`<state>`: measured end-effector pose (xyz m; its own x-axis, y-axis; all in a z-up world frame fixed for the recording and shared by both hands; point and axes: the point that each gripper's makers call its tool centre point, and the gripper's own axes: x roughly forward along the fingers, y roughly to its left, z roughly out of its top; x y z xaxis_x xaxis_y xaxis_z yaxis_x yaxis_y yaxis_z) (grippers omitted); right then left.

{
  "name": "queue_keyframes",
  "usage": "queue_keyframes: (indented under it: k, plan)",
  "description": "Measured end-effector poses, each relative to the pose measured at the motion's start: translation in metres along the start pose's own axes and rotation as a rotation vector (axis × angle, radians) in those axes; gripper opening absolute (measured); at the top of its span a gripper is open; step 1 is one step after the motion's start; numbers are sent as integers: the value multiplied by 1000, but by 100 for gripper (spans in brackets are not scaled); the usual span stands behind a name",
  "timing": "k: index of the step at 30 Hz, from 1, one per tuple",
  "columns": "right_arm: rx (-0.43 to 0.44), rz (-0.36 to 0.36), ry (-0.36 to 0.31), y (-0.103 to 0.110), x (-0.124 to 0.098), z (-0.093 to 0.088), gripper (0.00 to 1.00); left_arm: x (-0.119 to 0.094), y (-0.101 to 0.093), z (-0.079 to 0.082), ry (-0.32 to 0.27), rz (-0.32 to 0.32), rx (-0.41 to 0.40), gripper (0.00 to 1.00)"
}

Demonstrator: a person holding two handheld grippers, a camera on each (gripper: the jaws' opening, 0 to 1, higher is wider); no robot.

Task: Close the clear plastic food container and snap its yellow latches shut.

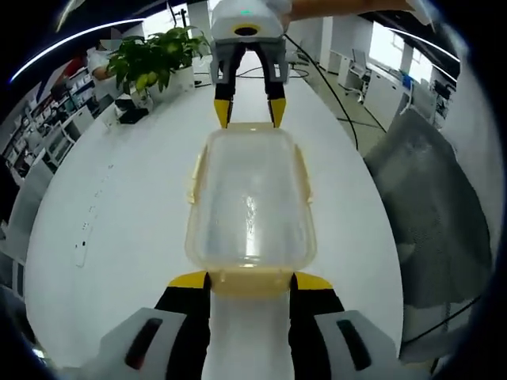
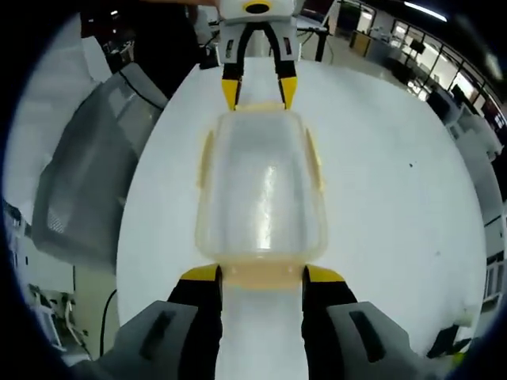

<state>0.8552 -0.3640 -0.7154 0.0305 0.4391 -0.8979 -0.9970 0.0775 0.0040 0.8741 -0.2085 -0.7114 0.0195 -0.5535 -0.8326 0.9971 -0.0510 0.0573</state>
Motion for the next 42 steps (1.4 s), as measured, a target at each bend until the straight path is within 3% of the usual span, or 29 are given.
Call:
queue_keyframes:
  k: [13, 31, 35, 38, 42]
  plan:
    - [11, 20, 13, -5, 11, 0, 35, 8, 5, -11, 32, -25, 4, 33]
    - [13, 29, 26, -4, 13, -4, 36, 10, 4, -11, 25, -34, 6, 33]
    - [72, 57, 28, 4, 13, -6, 38, 11, -3, -14, 34, -50, 12, 34]
    - [97, 21, 29, 1, 9, -12, 42, 10, -8, -20, 52, -48, 25, 41]
    - [161, 7, -18, 3, 0, -8, 34, 4, -12, -23, 44, -44, 13, 40]
